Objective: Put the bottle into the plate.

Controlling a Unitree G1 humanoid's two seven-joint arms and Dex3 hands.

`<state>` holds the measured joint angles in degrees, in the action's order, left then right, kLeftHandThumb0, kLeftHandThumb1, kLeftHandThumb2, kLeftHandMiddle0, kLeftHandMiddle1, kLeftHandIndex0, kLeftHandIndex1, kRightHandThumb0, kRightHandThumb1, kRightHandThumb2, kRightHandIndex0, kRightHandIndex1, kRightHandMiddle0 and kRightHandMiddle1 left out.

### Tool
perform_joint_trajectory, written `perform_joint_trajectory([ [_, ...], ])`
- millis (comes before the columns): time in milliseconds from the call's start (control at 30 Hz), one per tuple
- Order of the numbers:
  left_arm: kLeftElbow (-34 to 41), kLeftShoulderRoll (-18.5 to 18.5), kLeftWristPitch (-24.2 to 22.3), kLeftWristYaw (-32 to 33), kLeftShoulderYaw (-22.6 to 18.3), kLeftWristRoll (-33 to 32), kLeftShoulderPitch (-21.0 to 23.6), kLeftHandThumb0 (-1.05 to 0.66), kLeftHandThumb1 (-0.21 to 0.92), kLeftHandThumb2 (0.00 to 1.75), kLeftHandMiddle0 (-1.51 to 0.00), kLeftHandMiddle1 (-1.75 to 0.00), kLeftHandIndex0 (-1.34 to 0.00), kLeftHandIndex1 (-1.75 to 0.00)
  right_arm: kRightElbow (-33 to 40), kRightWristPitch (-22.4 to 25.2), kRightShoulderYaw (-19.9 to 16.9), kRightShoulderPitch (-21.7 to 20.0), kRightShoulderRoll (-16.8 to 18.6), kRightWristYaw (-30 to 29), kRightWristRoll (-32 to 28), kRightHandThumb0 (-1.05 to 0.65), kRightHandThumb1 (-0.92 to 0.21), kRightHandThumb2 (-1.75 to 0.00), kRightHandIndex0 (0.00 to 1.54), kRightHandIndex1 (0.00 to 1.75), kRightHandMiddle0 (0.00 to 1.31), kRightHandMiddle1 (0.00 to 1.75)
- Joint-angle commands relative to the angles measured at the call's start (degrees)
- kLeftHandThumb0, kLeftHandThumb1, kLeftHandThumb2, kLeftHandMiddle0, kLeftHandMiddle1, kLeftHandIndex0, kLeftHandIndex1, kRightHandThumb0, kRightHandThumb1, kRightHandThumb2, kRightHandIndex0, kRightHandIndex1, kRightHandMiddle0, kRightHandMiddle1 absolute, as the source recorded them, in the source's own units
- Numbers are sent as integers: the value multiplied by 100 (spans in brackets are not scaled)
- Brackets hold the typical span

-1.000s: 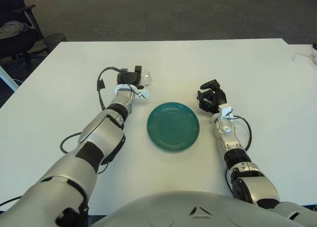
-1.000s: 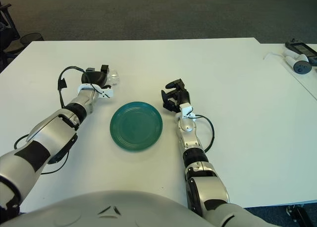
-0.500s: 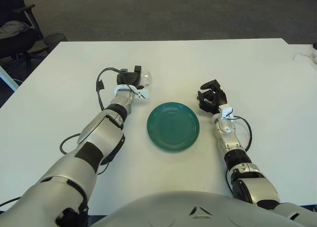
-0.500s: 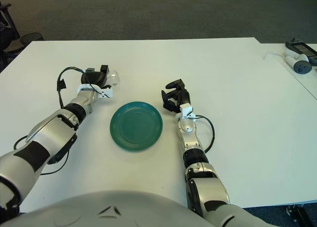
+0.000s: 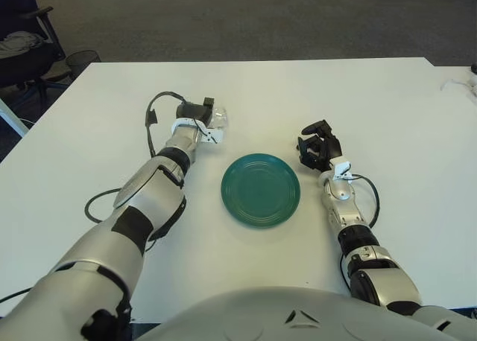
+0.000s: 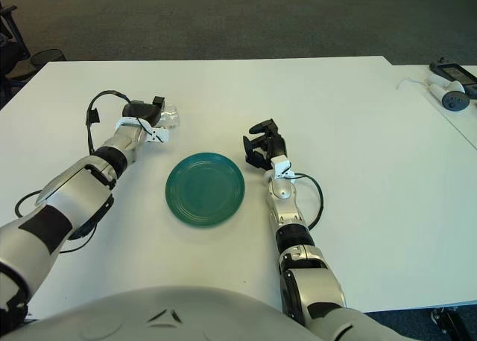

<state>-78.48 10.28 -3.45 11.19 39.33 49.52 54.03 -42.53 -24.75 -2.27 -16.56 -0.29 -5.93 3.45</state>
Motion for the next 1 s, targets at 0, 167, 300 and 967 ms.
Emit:
perform_joint_trajectory([
  [0,-291,-77,124,-730,274,238,-625,-40,65,77,-40,-57,-49,-158,-451,857,5,764,60,37,-35,-1,-61,-87,51,151,29,168],
  [167,-285,-68,169,-775,335,254,-584,-39,72,67,-41,-41,-43,-160,-405,896,24,791,60,20,-13,-1,-61,-87,51,151,30,168],
  [300,-281,-50,236,-902,385,257,-496,-38,79,57,-43,-30,-41,-159,-379,939,26,790,64,43,-31,-1,-60,-87,51,151,30,167],
  [967,-268,-40,454,-2223,799,474,-18,-105,92,37,-1,0,0,-2,-358,1022,28,781,46,29,-21,-1,-59,-88,52,151,30,168],
])
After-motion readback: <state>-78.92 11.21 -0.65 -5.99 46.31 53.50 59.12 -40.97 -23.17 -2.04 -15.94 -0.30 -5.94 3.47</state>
